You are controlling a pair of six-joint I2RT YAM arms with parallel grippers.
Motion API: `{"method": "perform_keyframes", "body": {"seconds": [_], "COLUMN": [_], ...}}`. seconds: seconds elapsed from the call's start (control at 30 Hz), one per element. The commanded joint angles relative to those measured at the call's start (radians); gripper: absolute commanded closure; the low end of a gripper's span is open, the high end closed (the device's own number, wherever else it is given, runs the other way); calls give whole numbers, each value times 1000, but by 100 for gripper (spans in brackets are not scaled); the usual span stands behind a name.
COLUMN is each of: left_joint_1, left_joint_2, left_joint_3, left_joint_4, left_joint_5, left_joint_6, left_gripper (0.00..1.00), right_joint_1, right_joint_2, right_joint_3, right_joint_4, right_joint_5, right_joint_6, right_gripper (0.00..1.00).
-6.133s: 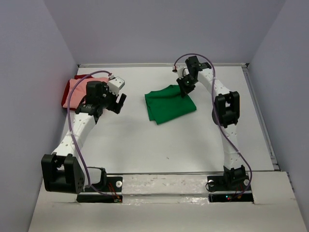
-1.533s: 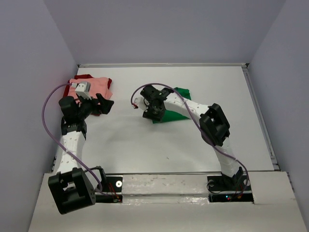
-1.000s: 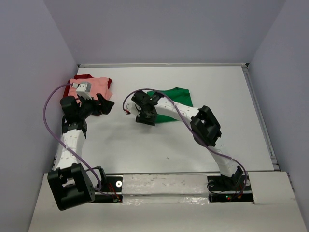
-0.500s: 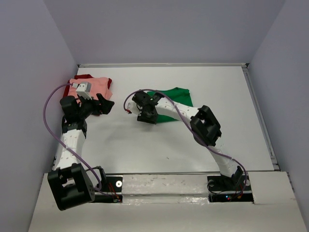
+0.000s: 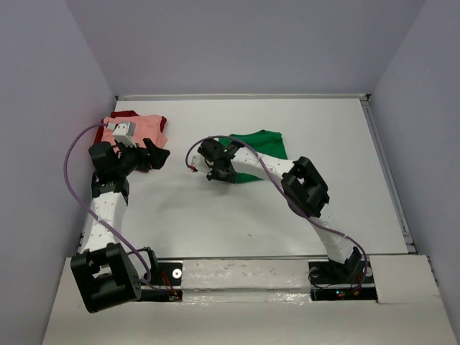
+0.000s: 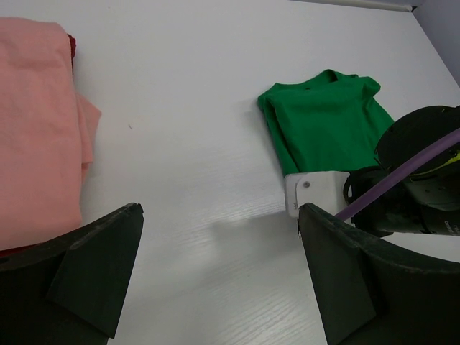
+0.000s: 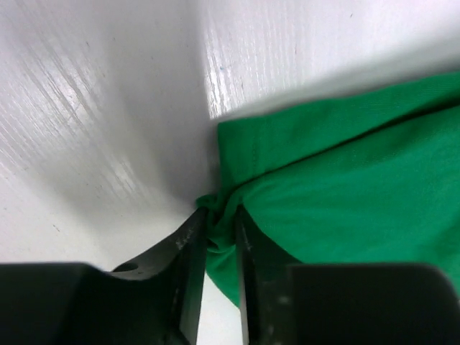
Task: Fold and stack the t-shirts
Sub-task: Neatly place the folded tshirt to the corner
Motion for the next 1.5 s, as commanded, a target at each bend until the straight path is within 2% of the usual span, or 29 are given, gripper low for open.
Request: {"method": "perform_keyframes", "body": {"seconds": [0.0,0.03,0.1,0.2,0.4,0.53,0.67,0.97,1.17,1.47], "left_joint_1": [5,4,4,4,4,1,-13,-137,-255,-310], "left_joint_2": [-1,2,7,29,165,315,424,688,820,901], "left_joint_3": [41,39,39,39,64,114,156,245,305,348], "left_joint_4": [16,16,18,16,54,42,22,70,188,420], "left_joint_5": [13,16,22,31,100,149,172,295,333,269], "left_joint_6": [1,4,7,7,-106,-153,-175,-306,-433,-665], "left_gripper": [1,1,1,1,2,16,16,17,18,12], "right_joint_1": [6,6,6,-29,-60,-79,-79,-79,-79,-79], "right_joint_2": [13,16,35,42,-30,-85,-123,-130,-73,-34], "right_joint_3": [-21,-20,-1,66,121,163,163,255,237,237], "right_joint_4": [15,13,12,-25,-40,-60,-65,-160,-168,-174], "right_joint_5": [0,6,45,36,74,97,128,19,17,13], "right_joint_6": [14,12,15,32,21,20,21,70,80,81], "right_gripper": [78,91,100,100,100,100,100,100,100,100]}}
